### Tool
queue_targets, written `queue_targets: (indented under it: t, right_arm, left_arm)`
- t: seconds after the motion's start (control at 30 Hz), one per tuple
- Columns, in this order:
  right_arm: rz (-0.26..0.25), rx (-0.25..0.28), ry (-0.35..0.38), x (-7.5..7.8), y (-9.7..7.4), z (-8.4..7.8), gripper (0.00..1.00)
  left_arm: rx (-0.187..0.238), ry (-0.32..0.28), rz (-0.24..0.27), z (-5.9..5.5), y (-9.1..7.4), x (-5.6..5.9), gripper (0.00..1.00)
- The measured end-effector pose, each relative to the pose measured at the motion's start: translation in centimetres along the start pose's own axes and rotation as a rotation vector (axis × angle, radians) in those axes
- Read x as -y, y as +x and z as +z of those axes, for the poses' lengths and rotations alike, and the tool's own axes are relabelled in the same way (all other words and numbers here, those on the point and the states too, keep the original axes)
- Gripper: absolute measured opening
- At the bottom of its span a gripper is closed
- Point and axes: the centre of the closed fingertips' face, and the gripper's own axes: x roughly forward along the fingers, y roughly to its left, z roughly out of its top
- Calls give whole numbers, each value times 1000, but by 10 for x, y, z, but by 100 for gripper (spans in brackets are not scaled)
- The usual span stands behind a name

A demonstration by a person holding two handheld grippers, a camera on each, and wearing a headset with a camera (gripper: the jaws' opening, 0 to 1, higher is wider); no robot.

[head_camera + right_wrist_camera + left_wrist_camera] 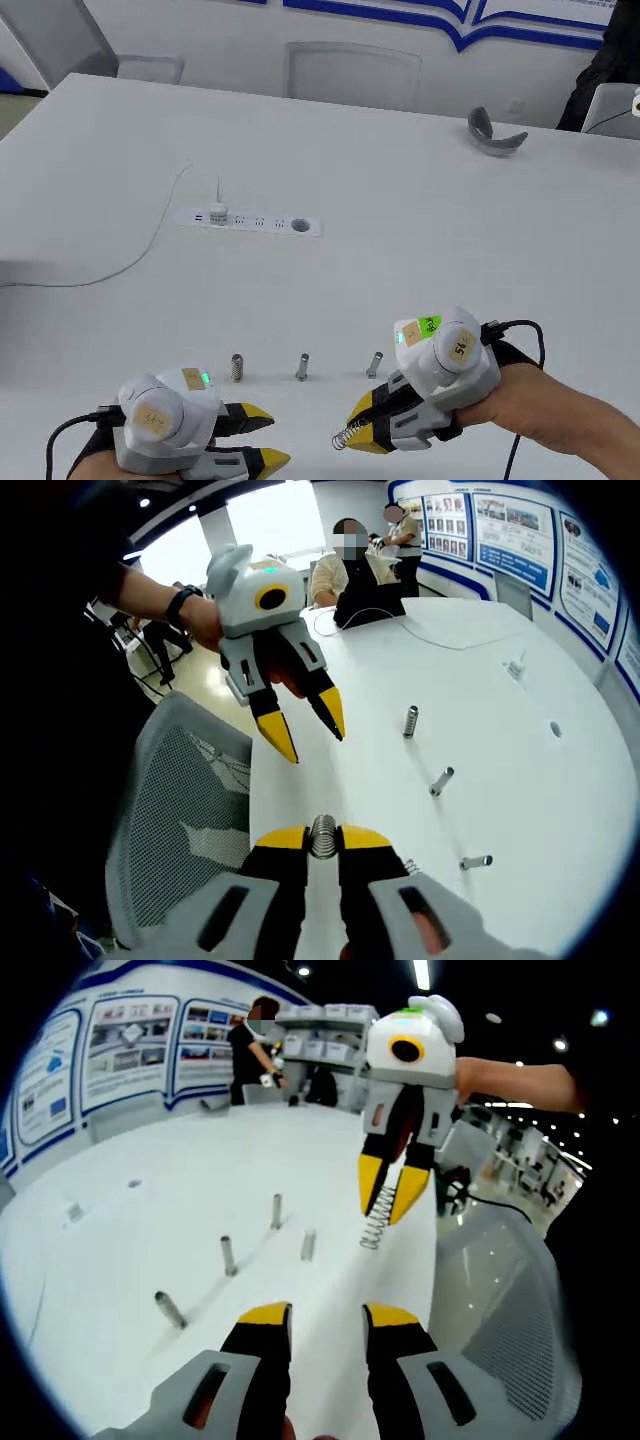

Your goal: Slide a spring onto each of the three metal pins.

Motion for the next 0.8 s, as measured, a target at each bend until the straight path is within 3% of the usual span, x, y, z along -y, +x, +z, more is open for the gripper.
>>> queue_targets:
  t: [0.53,0.8]
  right_arm:
    - [-41,-28,74,19,12,-12,12]
    - [-64,-43,116,36,13,-19,12]
  left_arm:
    - [4,-53,121,-12,-18,-34,39]
    - [9,-87,174,-18,-27,-47,45]
